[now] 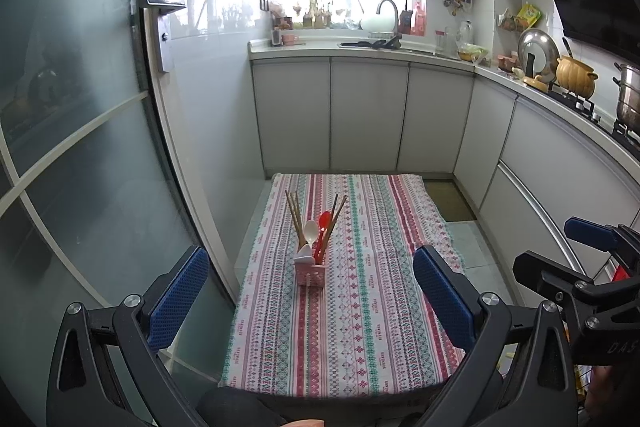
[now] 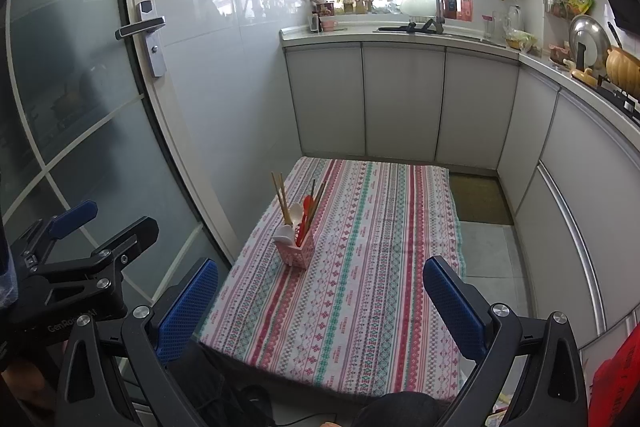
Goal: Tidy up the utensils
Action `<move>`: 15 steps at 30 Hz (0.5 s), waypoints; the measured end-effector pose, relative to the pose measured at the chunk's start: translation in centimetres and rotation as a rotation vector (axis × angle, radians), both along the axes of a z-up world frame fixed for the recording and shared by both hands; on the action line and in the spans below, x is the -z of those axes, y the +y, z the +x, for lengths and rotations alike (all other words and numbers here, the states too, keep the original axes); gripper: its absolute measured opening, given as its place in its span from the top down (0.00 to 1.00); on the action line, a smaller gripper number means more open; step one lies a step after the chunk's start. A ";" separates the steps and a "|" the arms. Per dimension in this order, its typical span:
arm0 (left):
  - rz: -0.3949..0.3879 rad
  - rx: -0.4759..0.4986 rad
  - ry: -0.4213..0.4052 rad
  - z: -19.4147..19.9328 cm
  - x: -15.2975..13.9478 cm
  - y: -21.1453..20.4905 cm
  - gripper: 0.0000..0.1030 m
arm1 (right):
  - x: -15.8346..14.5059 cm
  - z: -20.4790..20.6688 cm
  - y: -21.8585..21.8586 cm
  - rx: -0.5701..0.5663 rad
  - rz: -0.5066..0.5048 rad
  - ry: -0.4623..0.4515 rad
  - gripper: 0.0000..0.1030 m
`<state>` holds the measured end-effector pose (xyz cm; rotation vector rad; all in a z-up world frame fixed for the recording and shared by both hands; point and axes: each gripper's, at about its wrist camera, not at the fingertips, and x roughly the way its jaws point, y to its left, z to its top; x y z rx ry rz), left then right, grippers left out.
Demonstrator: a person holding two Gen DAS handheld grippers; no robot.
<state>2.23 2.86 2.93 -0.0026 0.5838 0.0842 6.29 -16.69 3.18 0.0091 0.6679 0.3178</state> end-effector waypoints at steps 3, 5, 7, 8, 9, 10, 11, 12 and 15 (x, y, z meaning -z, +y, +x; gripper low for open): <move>0.000 -0.001 0.001 0.0 0.0 -0.1 0.00 | 0.0 0.0 0.0 0.001 0.001 0.003 0.00; -0.001 -0.001 0.000 -0.1 0.0 -0.1 0.00 | 0.0 0.0 0.1 0.000 0.002 0.004 0.00; 0.000 -0.001 0.000 0.0 0.0 -0.1 0.00 | -0.1 0.0 0.1 0.000 0.002 0.004 0.00; -0.002 -0.002 0.000 0.0 0.0 -0.1 0.00 | -0.1 0.0 0.2 -0.001 0.002 0.003 0.00; -0.002 -0.002 0.000 0.0 0.0 -0.1 0.00 | -0.1 0.0 0.2 -0.001 0.002 0.002 0.00; -0.003 -0.002 0.000 0.0 0.0 -0.1 0.00 | -0.1 0.0 0.1 0.000 0.002 0.003 0.00; -0.003 -0.002 0.000 0.0 0.0 0.0 0.00 | 0.0 0.0 0.2 -0.001 0.002 0.003 0.00; -0.002 -0.001 0.000 0.0 0.0 0.0 0.00 | 0.0 0.0 0.2 -0.001 0.002 0.003 0.00; -0.002 0.000 0.000 0.0 0.0 0.0 0.00 | 0.0 0.1 0.2 -0.001 0.002 0.003 0.00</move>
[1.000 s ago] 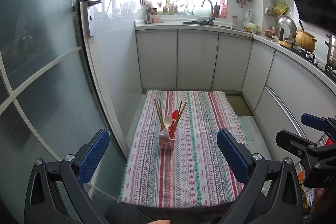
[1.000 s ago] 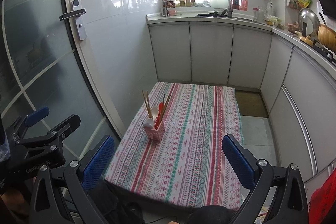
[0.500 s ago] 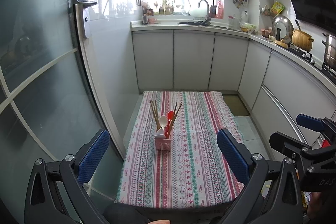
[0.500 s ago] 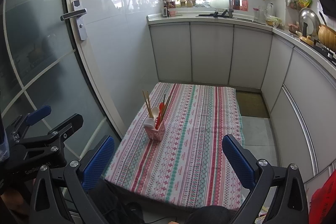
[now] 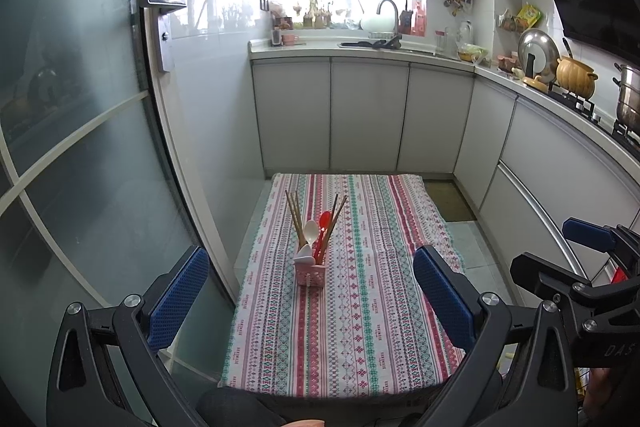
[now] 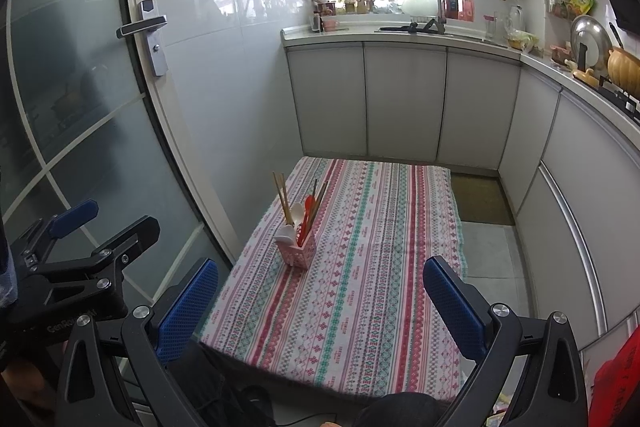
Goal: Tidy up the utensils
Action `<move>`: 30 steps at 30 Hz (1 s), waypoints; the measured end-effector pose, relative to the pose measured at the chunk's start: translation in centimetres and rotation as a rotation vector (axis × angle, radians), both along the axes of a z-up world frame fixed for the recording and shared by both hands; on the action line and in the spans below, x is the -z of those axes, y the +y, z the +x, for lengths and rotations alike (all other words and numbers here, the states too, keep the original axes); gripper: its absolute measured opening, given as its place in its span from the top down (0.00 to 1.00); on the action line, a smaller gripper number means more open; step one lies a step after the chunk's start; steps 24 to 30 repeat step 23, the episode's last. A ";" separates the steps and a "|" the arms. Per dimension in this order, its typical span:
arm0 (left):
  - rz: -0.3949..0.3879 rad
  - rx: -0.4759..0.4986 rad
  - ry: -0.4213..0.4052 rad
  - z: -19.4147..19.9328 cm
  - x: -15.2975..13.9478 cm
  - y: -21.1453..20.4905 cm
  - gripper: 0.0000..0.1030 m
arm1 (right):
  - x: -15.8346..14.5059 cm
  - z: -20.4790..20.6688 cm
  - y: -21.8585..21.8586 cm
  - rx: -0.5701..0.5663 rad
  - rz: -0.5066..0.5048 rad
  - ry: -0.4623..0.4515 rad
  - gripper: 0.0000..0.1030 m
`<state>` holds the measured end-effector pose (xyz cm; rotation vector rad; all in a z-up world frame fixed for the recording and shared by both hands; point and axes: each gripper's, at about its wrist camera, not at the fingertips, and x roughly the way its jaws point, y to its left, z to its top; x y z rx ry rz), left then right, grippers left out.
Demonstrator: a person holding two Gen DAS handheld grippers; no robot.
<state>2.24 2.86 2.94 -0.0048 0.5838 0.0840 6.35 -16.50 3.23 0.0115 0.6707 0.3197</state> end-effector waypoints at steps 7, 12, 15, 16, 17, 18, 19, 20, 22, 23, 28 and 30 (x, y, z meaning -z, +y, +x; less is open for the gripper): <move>-0.001 0.001 0.002 0.1 0.0 0.1 0.00 | 0.1 0.0 0.1 -0.002 0.000 0.005 0.00; 0.001 0.006 0.002 0.1 0.1 0.1 0.00 | 0.2 0.1 0.2 -0.004 0.001 0.006 0.00; -0.002 0.009 -0.003 0.1 0.2 0.0 0.00 | 0.2 0.1 0.1 -0.003 0.002 0.006 0.00; -0.001 0.009 -0.004 0.1 0.2 0.0 0.00 | 0.2 0.1 0.1 -0.004 0.003 0.007 0.00; 0.000 0.008 -0.004 0.1 0.2 0.0 0.00 | 0.3 0.2 0.1 -0.004 0.004 0.009 0.00; -0.001 0.010 -0.003 0.1 0.2 0.0 0.00 | 0.3 0.2 0.1 -0.003 0.004 0.010 0.00; -0.002 0.011 -0.002 0.1 0.3 0.0 0.00 | 0.5 0.3 -0.1 -0.005 0.005 0.011 0.00; -0.002 0.011 -0.001 0.1 0.3 -0.1 0.00 | 0.5 0.3 0.0 -0.005 0.006 0.012 0.00; -0.001 0.013 0.001 0.2 0.3 -0.1 0.00 | 0.6 0.4 -0.2 -0.007 0.007 0.013 0.00; -0.001 0.014 0.001 0.2 0.3 -0.1 0.00 | 0.6 0.4 -0.1 -0.007 0.007 0.013 0.00; -0.001 0.014 0.001 0.2 0.3 -0.1 0.00 | 0.6 0.4 -0.1 -0.007 0.007 0.013 0.00; -0.001 0.014 0.001 0.2 0.3 -0.1 0.00 | 0.6 0.4 -0.1 -0.007 0.007 0.013 0.00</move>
